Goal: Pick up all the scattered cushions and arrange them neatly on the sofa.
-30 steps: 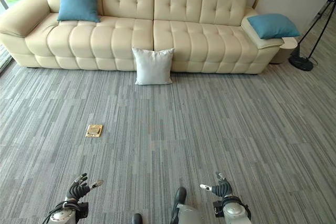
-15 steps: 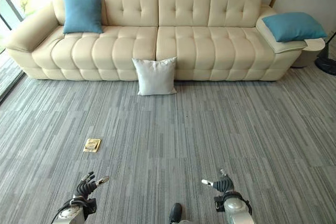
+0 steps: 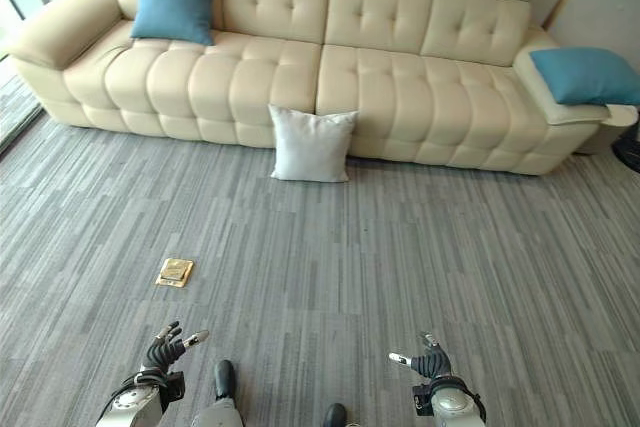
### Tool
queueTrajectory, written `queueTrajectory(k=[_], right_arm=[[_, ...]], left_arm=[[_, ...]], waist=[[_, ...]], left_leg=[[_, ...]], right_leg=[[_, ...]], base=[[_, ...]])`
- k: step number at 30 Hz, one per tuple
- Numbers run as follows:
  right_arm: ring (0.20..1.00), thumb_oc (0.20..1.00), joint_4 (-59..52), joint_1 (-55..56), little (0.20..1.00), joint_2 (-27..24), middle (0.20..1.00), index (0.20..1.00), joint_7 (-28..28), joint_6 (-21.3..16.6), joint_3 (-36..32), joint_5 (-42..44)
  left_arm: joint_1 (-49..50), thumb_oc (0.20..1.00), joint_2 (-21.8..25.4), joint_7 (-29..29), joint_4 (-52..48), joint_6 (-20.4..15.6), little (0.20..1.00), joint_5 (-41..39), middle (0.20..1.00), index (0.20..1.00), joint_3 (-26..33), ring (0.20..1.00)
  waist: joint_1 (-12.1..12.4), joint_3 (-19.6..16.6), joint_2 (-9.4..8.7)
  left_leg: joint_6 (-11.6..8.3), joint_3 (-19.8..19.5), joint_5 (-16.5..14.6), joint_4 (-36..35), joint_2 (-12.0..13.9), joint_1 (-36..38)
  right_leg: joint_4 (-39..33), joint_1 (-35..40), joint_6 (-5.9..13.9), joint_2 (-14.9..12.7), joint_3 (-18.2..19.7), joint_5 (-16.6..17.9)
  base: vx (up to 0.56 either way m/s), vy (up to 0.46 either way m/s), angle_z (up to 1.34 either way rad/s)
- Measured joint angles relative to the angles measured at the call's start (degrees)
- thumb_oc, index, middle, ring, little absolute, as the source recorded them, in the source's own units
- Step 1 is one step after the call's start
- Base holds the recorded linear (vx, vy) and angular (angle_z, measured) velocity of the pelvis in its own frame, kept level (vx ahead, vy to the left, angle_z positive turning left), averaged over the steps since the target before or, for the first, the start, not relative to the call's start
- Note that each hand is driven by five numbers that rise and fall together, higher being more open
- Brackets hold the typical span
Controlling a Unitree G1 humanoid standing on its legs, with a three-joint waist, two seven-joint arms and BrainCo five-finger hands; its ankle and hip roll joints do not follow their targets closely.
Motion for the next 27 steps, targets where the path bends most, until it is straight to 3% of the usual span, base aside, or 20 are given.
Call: queueTrajectory(k=[2, 5, 7, 9, 10, 11, 12, 14, 17, 19, 21, 22, 23, 25, 27], right_arm=[[1.000, 1.000, 0.0, -0.9, 1.000, 1.3, 1.000, 1.000, 0.0, 0.0, 0.0, 0.0], [1.000, 1.000, 0.1, -1.9, 1.000, 3.1, 1.000, 1.000, 0.4, -0.1, 0.0, -0.1], [1.000, 1.000, 0.9, -2.4, 1.000, 3.6, 1.000, 1.000, 0.5, 0.0, 0.0, -0.1], [1.000, 1.000, 1.0, -2.2, 1.000, 3.5, 1.000, 1.000, 0.5, 0.0, 0.0, -0.1], [1.000, 1.000, 0.9, -2.2, 1.000, 3.5, 1.000, 1.000, 0.5, 0.0, 0.2, -0.2], [1.000, 1.000, 0.8, -2.3, 1.000, 3.5, 1.000, 1.000, 0.6, 0.1, 0.6, -0.6], [1.000, 1.000, 0.8, -2.0, 1.000, 3.4, 1.000, 1.000, 0.6, 0.1, 1.5, -0.9], [1.000, 1.000, 0.7, -1.9, 1.000, 3.3, 1.000, 1.000, 0.6, 0.3, 2.1, -1.1], [1.000, 1.000, 0.5, -1.6, 1.000, 3.2, 1.000, 1.000, 0.6, 1.2, 2.0, -1.3], [1.000, 1.000, 0.5, -1.1, 1.000, 3.1, 1.000, 1.000, 0.6, 1.3, 1.9, -1.8], [1.000, 1.000, 1.1, 0.3, 1.000, 3.2, 1.000, 1.000, 0.7, 1.3, 2.0, -1.8], [1.000, 1.000, 2.7, 0.6, 1.000, 2.4, 1.000, 1.000, 0.6, 1.3, 1.8, -1.7], [1.000, 1.000, 3.1, 0.9, 1.000, 1.8, 1.000, 1.000, 0.6, 1.3, 1.7, -1.6], [1.000, 1.000, 3.2, 1.1, 1.000, 1.1, 1.000, 1.000, 0.6, 1.2, 1.5, -1.4], [1.000, 1.000, 2.8, -1.0, 1.000, 0.8, 1.000, 1.000, 0.6, 1.1, 1.5, -1.0]], left_arm=[[0.4, 1.000, 1.4, 0.3, 0.0, 0.0, 1.000, 0.0, 1.000, 1.000, 0.1, 1.000], [-0.1, 1.000, 3.4, 0.4, -0.4, -0.3, 1.000, 0.3, 1.000, 1.000, 0.0, 1.000], [-0.4, 1.000, 4.1, 0.4, 0.5, -0.1, 1.000, 0.4, 1.000, 1.000, 0.0, 1.000], [-0.2, 1.000, 4.4, 0.3, 0.7, 0.5, 1.000, 0.5, 1.000, 1.000, -0.1, 1.000], [-0.1, 1.000, 4.6, 0.3, 0.7, 0.6, 1.000, 0.5, 1.000, 1.000, -0.1, 1.000], [-0.3, 1.000, 4.9, 0.3, 0.6, 0.6, 1.000, 0.5, 1.000, 1.000, -0.2, 1.000], [-0.4, 1.000, 5.0, 0.3, 0.6, 0.6, 1.000, 0.5, 1.000, 1.000, -0.2, 1.000], [-0.1, 1.000, 4.9, -0.3, 0.6, 0.6, 1.000, 0.5, 1.000, 1.000, -0.2, 1.000], [0.2, 1.000, 4.2, -0.8, 0.3, 0.6, 1.000, 0.6, 1.000, 1.000, 0.0, 1.000], [0.6, 1.000, 3.6, -1.0, 0.3, 0.6, 1.000, 0.6, 1.000, 1.000, -0.1, 1.000], [1.2, 1.000, 3.3, -1.4, 0.0, 0.6, 1.000, 0.7, 1.000, 1.000, -0.2, 1.000], [2.2, 1.000, 1.8, -1.4, 0.0, 0.6, 1.000, 0.6, 1.000, 1.000, -0.2, 1.000], [2.8, 1.000, 0.9, -1.6, -0.1, 0.6, 1.000, 0.4, 1.000, 1.000, -0.4, 1.000], [2.5, 1.000, 0.2, -1.6, 0.0, 0.6, 1.000, 0.0, 1.000, 1.000, -0.8, 1.000], [2.2, 1.000, 0.2, -1.6, -0.3, 0.6, 1.000, -0.3, 1.000, 1.000, -0.4, 1.000]], waist=[[0.2, -0.7, -1.57], [0.8, -1.2, -1.00], [0.9, -1.1, -0.58], [0.2, -0.9, -0.02], [-0.4, -0.6, 0.33], [-0.5, -0.2, 0.60], [-0.6, -0.1, 0.53], [-1.7, -0.2, 0.38], [-3.1, -0.1, 0.51], [-3.4, -0.3, 0.43], [-3.6, -1.3, -0.75], [-3.6, -2.6, -0.31], [-3.7, -3.4, 0.88], [-4.0, -4.1, 1.59], [-3.1, -3.6, 0.54]], left_leg=[[1.39, 0.5, -1.3, 0.0, -3.6, 1.5], [3.20, 1.1, -3.9, 0.0, -6.4, 2.9], [4.15, 1.9, -4.3, 0.0, -6.2, 3.6], [5.54, 2.9, -5.3, 0.0, -5.6, 5.3], [6.20, 3.5, -6.0, 0.0, -5.7, 6.3], [7.31, 4.4, -7.7, -0.1, -5.8, 7.4], [7.08, 5.4, -8.4, -0.4, -5.8, 8.0], [5.85, 7.3, -9.1, -0.5, -6.7, 8.8], [5.14, 7.9, -10.6, -0.5, -8.4, 9.8], [4.44, 7.2, -11.6, -0.5, -8.4, 10.8], [2.31, 6.1, -12.3, -0.4, -8.3, 12.5], [0.32, 5.2, -13.0, -0.2, -6.4, 14.6], [-0.41, 4.6, -13.2, 0.1, -4.7, 14.9], [-2.04, 3.2, -14.1, 6.3, -1.1, 13.2], [-2.40, -2.4, -13.9, 21.6, 2.3, 6.7]], right_leg=[[0.4, 0.9, 1.18, -3.6, 0.2, 1.4], [4.3, 0.0, 2.19, -6.7, 1.4, 2.8], [10.5, -2.9, 2.58, -7.2, 3.6, 3.0], [21.3, -8.2, 3.19, -8.2, 6.0, 3.4], [27.4, -11.1, 4.75, -9.2, 6.7, 4.2], [32.9, -14.7, 7.21, -9.9, 7.7, 1.7], [33.3, -17.0, 7.47, -9.8, 7.5, -1.2], [20.8, -18.7, 6.78, -9.3, 2.5, -2.0], [2.5, -19.9, 7.43, -7.1, -0.6, 3.5], [1.2, -19.7, 6.17, -6.5, -0.8, 5.4], [2.0, -17.4, 4.61, -6.0, -0.1, 6.3], [1.9, -15.2, 1.51, -3.9, -0.1, 9.5], [2.0, -14.6, 0.47, -2.0, -0.3, 10.1], [0.7, -12.8, -1.82, 1.1, -0.2, 8.9], [0.3, -11.0, -5.16, 3.6, 0.1, 6.8]], base=[[0.21, 0.264, 0.06], [0.18, 0.308, -0.04], [0.13, 0.282, -0.22], [0.10, 0.180, -0.29], [0.15, 0.112, -0.35], [0.19, 0.063, -0.43], [0.19, 0.003, -0.44], [0.17, -0.043, -0.34], [0.28, -0.129, -0.06], [0.33, -0.198, 0.12], [0.40, -0.266, 0.30], [0.35, -0.251, 0.27], [0.30, -0.275, 0.27], [0.15, -0.188, 0.11], [0.16, -0.165, -0.28]])
